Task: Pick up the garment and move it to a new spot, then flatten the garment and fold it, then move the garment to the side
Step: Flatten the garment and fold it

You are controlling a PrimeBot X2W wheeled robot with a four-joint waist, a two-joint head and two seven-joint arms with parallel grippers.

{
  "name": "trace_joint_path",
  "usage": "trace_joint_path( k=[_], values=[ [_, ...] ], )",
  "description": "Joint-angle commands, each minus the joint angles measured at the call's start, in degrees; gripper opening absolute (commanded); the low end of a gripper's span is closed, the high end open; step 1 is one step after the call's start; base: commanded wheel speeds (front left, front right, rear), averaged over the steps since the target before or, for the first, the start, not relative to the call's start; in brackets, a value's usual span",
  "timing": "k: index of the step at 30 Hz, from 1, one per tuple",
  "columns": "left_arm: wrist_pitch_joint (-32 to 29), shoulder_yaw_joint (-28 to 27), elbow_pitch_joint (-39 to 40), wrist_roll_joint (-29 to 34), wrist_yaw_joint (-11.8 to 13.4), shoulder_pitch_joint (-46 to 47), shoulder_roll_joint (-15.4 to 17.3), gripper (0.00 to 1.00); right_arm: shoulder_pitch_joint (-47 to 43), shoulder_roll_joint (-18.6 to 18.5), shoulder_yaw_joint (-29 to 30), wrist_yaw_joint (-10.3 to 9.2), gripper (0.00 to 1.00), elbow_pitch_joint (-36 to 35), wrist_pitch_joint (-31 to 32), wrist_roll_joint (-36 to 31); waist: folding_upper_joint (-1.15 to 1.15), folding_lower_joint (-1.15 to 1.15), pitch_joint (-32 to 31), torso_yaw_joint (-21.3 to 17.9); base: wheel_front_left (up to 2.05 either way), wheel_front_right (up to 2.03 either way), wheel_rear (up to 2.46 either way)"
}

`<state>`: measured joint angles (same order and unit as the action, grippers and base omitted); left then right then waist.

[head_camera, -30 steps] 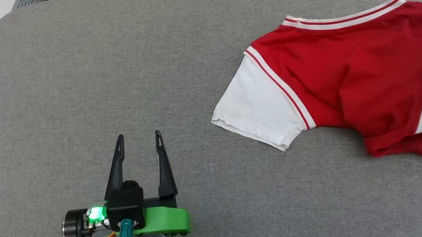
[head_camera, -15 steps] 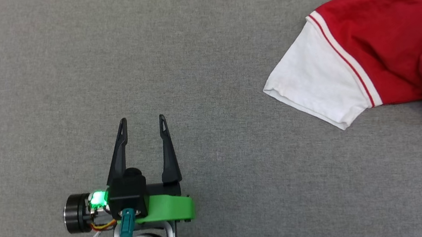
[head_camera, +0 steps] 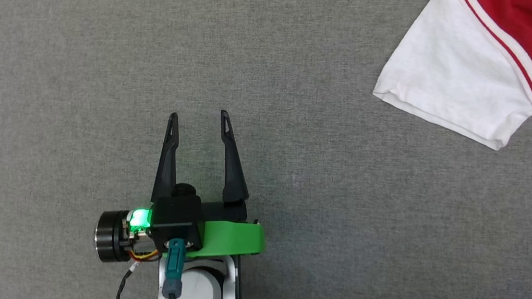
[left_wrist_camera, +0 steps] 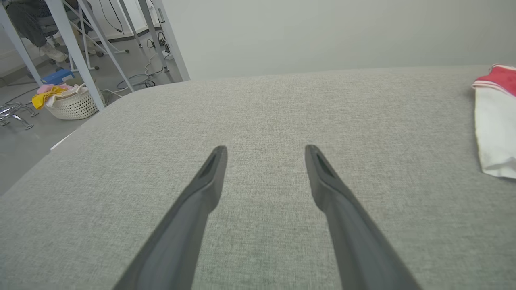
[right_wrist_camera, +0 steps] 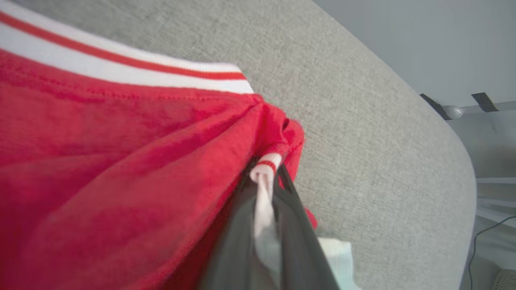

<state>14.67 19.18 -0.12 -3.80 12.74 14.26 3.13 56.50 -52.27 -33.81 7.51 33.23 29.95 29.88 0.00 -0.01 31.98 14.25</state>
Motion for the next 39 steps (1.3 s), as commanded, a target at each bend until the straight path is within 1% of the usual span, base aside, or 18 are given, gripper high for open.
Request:
trace_joint_path(
  k=[1,5,6,7,10,12,15,16,17,21,24,28,31,35,39],
  values=[
    [0.3,0.2,0.1,-0.5,0.5,1.1,-0.2,1.0,-0.1,0.6,-0.5,-0.02,0.0,1.9,0.1,0.3,0.0,0.01,1.3,1.3,0.0,0.0,0.0],
    [0.3,-0.1,-0.3,-0.5,0.8,1.0,-0.2,1.0,-0.5,2.3,-0.9,-0.02,0.0,6.1,-2.8,1.2,0.0,0.01,0.6,0.8,0.0,0.0,0.0],
    [0.3,-0.3,-0.4,-0.3,0.8,0.9,-0.2,1.0,-0.5,2.6,-0.7,-0.02,0.48,6.8,-4.6,1.6,0.0,0.01,0.1,0.6,0.0,0.0,0.0],
    [0.3,-0.4,-0.4,-0.1,0.7,0.7,-0.2,1.0,-0.4,2.8,-0.5,-0.02,1.0,7.1,-6.5,1.5,0.0,0.01,-0.3,0.3,0.0,0.0,0.0],
    [0.3,-1.6,-0.5,0.5,0.4,0.1,-0.2,1.0,-0.5,3.9,0.4,-0.02,1.0,7.6,-13.6,1.0,0.0,0.01,-2.5,-1.2,0.0,0.0,0.0],
    [0.3,-2.3,-0.4,1.0,0.0,-0.5,-0.1,1.0,-0.4,4.2,1.4,-0.02,1.0,7.2,-19.1,-0.9,0.0,0.01,-4.1,-2.3,0.0,0.0,0.0],
    [0.3,-3.4,-0.2,1.5,-0.4,-1.3,0.3,1.0,-0.6,6.0,4.9,-0.02,1.0,7.1,-27.5,-3.5,0.0,0.01,-6.2,-4.1,0.0,0.0,0.0],
    [0.3,-3.8,-0.2,1.6,-0.5,-1.6,0.5,1.0,-1.2,7.2,6.3,-0.02,1.0,6.9,-30.3,-4.6,0.0,0.01,-7.1,-4.8,0.0,0.0,0.0],
    [0.3,-4.3,-0.2,1.8,-0.8,-2.1,0.8,1.0,-2.9,9.4,9.2,-0.02,1.0,5.9,-34.5,-6.1,0.0,0.01,-8.6,-6.0,0.0,0.0,0.0],
    [0.3,-5.2,-0.1,1.9,-1.6,-3.3,1.4,1.0,-8.6,14.8,16.4,-0.02,1.0,1.4,-41.3,-9.0,0.0,0.01,-11.5,-7.9,0.0,0.0,0.0],
    [0.3,-6.1,0.0,1.9,-2.5,-3.6,2.2,1.0,-15.1,19.1,22.6,-0.02,1.0,-4.6,-43.3,-12.2,0.0,0.01,-13.2,-9.1,0.0,0.0,0.0],
    [0.3,-7.5,0.2,1.7,-3.7,-3.4,3.6,1.0,-24.3,25.3,29.7,-0.02,1.0,-14.1,-44.2,-16.9,0.0,0.01,-15.0,-10.6,0.0,0.0,0.0],
    [0.3,-8.5,0.0,1.4,-5.0,-2.5,4.6,1.0,-30.6,30.1,33.5,-0.02,1.0,-20.8,-44.4,-19.7,0.0,0.01,-16.1,-11.6,0.0,0.0,0.0],
    [0.3,-9.2,-0.7,1.0,-7.8,0.5,6.0,1.0,-38.5,36.0,38.0,-0.02,1.0,-28.9,-44.5,-22.0,0.0,0.01,-17.2,-12.1,0.0,0.0,0.0],
    [0.3,-9.4,-2.4,-0.1,-12.1,5.3,7.7,1.0,-44.8,40.5,39.5,-0.02,1.0,-33.7,-44.6,-23.5,0.0,0.01,-17.9,-13.0,0.0,0.0,0.0]
  ],
)
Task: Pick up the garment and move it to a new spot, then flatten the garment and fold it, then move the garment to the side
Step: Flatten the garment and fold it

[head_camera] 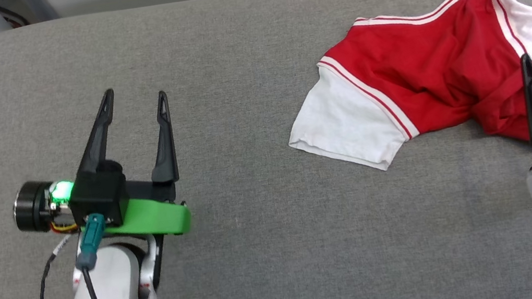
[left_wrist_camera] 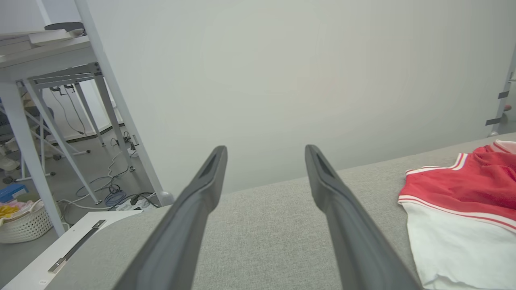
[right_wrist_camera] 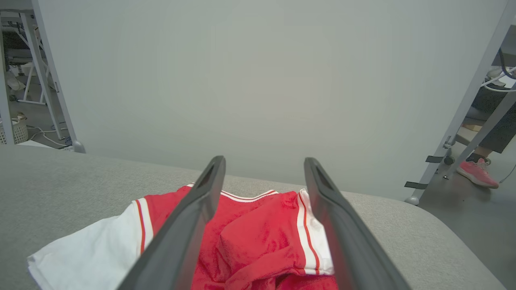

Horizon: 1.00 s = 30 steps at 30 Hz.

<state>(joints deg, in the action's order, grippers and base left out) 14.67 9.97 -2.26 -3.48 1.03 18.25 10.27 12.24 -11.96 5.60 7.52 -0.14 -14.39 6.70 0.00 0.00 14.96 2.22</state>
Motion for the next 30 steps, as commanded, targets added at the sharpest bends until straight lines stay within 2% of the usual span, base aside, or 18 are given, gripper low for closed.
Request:
trace_joint_path(
  k=[1,5,8,12,15,19,24,30],
  values=[
    [0.3,0.0,-1.3,-0.7,-1.5,2.5,1.0,1.0,-1.6,0.9,0.1,-0.03,1.0,-0.9,-0.3,-0.6,0.0,0.0,-1.0,-1.2,0.0,0.0,0.0],
    [-1.6,1.5,-7.0,-3.8,-6.5,9.6,2.6,1.0,-4.7,3.3,0.3,-0.03,1.0,-2.1,-0.4,-1.7,0.0,0.0,-1.3,-2.3,0.0,0.0,0.0],
    [-9.0,4.7,-10.5,-7.9,-8.1,14.8,3.7,1.0,-6.0,4.3,0.2,-0.03,1.0,-2.3,-0.4,-2.1,0.0,0.0,-1.0,-3.0,0.0,0.0,0.0],
    [-22.6,13.7,-12.4,-18.3,-8.5,22.0,6.3,1.0,-6.6,4.7,-0.8,-0.03,1.0,-2.4,-0.5,-2.9,0.0,0.0,-0.1,-4.1,0.0,0.0,0.0],
    [-33.2,21.9,-12.7,-27.4,-8.5,27.2,9.8,1.0,-6.1,4.9,-1.3,-0.03,1.0,-2.4,-0.5,-3.1,0.0,0.0,0.9,-4.9,0.0,0.0,0.0],
    [-42.7,30.0,-13.1,-36.1,-8.5,32.9,12.5,1.0,-5.0,5.0,-1.7,-0.03,1.0,-2.4,-0.6,-3.4,0.0,0.0,2.6,-5.8,0.0,0.0,0.0],
    [-50.3,39.7,-15.0,-42.9,-8.5,39.1,13.8,1.0,-3.1,5.2,-2.6,-0.03,1.0,-2.7,-0.6,-3.5,0.0,0.0,5.0,-7.3,0.0,0.0,0.0],
    [-53.4,50.1,-20.3,-45.2,-8.5,44.9,13.7,1.0,-0.5,5.4,-3.6,-0.03,1.0,-2.7,-0.6,-3.3,0.0,0.0,8.2,-9.1,0.0,0.0,0.0]
  ],
)
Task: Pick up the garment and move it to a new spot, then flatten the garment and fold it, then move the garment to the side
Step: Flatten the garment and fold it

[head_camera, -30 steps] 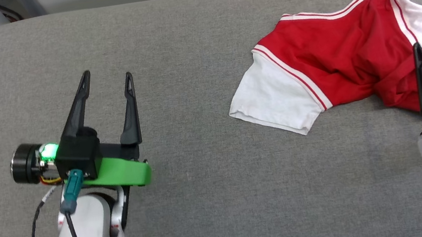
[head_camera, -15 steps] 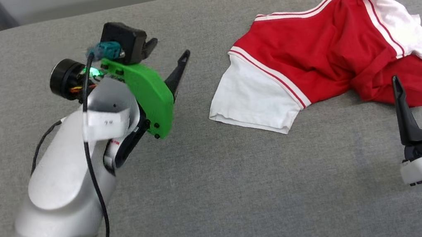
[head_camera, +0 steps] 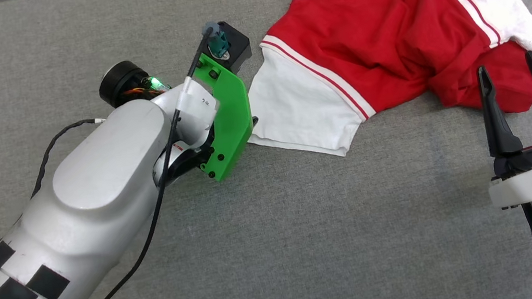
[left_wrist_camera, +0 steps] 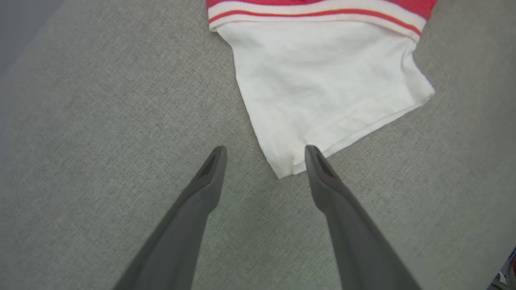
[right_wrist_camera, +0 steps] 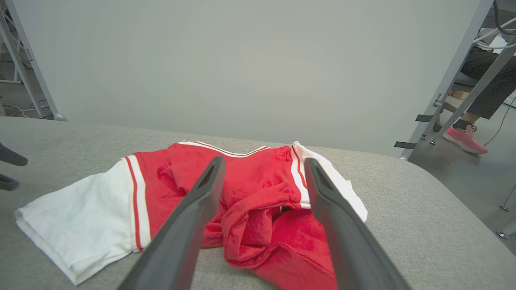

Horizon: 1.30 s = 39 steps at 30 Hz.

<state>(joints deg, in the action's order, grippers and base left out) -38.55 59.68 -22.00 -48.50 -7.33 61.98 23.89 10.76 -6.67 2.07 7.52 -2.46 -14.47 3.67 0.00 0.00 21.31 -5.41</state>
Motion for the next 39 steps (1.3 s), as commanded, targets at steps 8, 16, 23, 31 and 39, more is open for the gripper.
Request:
trace_joint_path(
  k=[8,16,23,31,39],
  values=[
    [1.2,9.0,-8.4,-3.4,-0.1,4.5,-1.9,1.0,3.5,1.0,-1.6,-0.03,1.0,-0.2,-0.5,-0.5,0.0,0.0,5.5,-3.1,0.0,0.0,0.0],
    [-2.2,13.5,-6.5,-4.0,-0.2,3.0,-0.9,0.0,4.6,1.1,-0.9,-0.03,1.0,0.0,-0.5,-1.0,0.0,0.0,6.3,-3.2,0.0,0.0,0.0],
    [5.0,13.6,-4.2,-2.5,-0.2,3.7,0.5,0.0,4.4,1.1,-0.5,-0.03,1.0,0.1,-0.5,-1.8,0.0,0.0,4.5,-1.5,0.0,0.0,0.0],
    [16.4,13.6,-2.7,-5.0,-0.2,2.5,7.3,0.0,1.4,1.3,0.7,-0.03,1.0,0.8,-0.5,-2.3,0.0,0.0,0.3,1.0,0.0,0.0,0.0],
    [19.8,12.2,-2.4,-10.4,0.1,-3.2,17.2,0.0,-1.3,1.5,1.9,-0.03,1.0,0.9,-0.5,-2.4,0.0,0.0,-1.9,3.4,0.0,0.0,0.0]
  ],
)
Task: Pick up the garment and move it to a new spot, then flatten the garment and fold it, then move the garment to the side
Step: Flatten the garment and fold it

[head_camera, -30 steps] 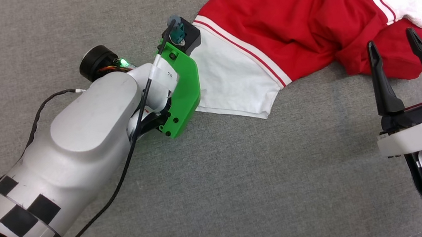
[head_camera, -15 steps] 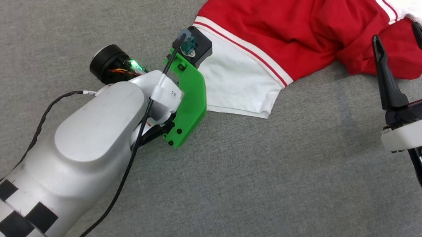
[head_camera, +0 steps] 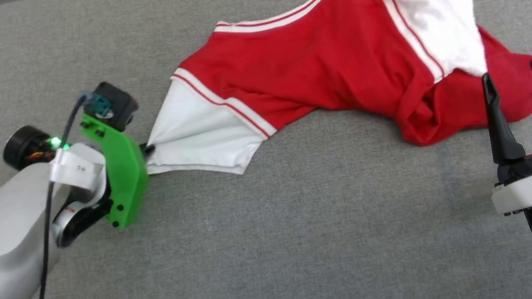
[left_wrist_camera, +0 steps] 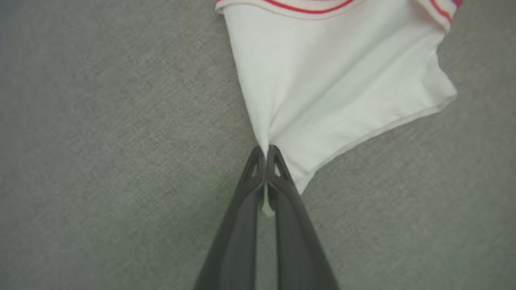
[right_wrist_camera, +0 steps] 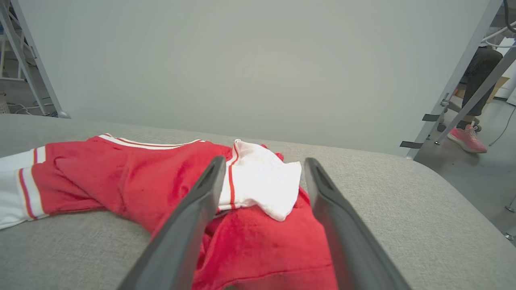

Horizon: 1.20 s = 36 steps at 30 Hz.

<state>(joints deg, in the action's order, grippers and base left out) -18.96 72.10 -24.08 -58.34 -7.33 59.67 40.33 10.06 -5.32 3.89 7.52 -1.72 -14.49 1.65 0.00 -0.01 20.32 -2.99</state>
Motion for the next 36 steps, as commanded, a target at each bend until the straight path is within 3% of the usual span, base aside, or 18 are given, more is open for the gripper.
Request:
trace_joint_path(
  k=[1,8,14,15,16,21,26,31,36],
  values=[
    [0.4,-0.4,-0.5,-1.0,0.2,-1.6,1.6,0.0,-0.8,0.1,0.2,-0.03,1.0,0.2,-0.5,-0.4,0.0,0.01,-1.1,1.2,0.0,0.0,0.0],
    [0.7,-0.9,-3.1,-4.2,1.5,-6.2,6.4,0.0,-1.8,-0.2,0.3,-0.03,1.0,0.7,-0.5,-0.5,0.0,0.01,-2.3,2.1,0.0,0.0,0.0],
    [2.5,-1.3,-4.8,-5.9,2.8,-9.2,6.4,0.0,-2.9,-0.5,0.7,-0.03,1.0,1.5,-0.5,-0.6,0.0,0.01,-3.6,2.4,0.0,0.0,0.0],
    [3.3,-1.4,-4.9,-5.8,3.1,-9.6,6.0,0.3,-3.0,-0.5,0.8,-0.03,1.0,1.6,-0.5,-0.6,0.0,0.01,-3.9,2.4,0.0,0.0,0.0],
    [4.9,-1.3,-4.8,-4.5,3.8,-9.6,5.7,1.0,-3.2,-0.5,1.0,-0.03,1.0,1.7,-0.5,-0.5,0.0,0.01,-4.3,2.4,0.0,0.0,0.0],
    [17.2,-3.5,-2.8,-0.2,9.7,-10.9,3.1,1.0,-3.1,-1.4,2.6,-0.03,1.0,1.2,-0.5,-0.6,0.0,0.01,-5.9,2.7,0.0,0.0,0.0],
    [29.5,-7.1,1.4,1.1,17.9,-14.5,1.4,1.0,-1.6,-4.0,4.2,-0.03,1.0,0.3,-0.4,0.4,0.0,0.01,-7.5,3.8,0.0,0.0,0.0],
    [33.7,-11.8,7.1,3.5,25.8,-19.1,-0.3,1.0,1.8,-7.8,4.3,-0.03,1.0,-1.3,1.5,1.9,0.0,0.01,-8.0,5.0,0.0,0.0,0.0],
    [33.9,-22.1,14.8,13.8,34.0,-26.2,-2.6,1.0,5.3,-11.6,2.4,-0.03,1.0,-3.7,6.7,3.7,0.0,0.01,-7.5,6.0,0.0,0.0,0.0]
  ],
)
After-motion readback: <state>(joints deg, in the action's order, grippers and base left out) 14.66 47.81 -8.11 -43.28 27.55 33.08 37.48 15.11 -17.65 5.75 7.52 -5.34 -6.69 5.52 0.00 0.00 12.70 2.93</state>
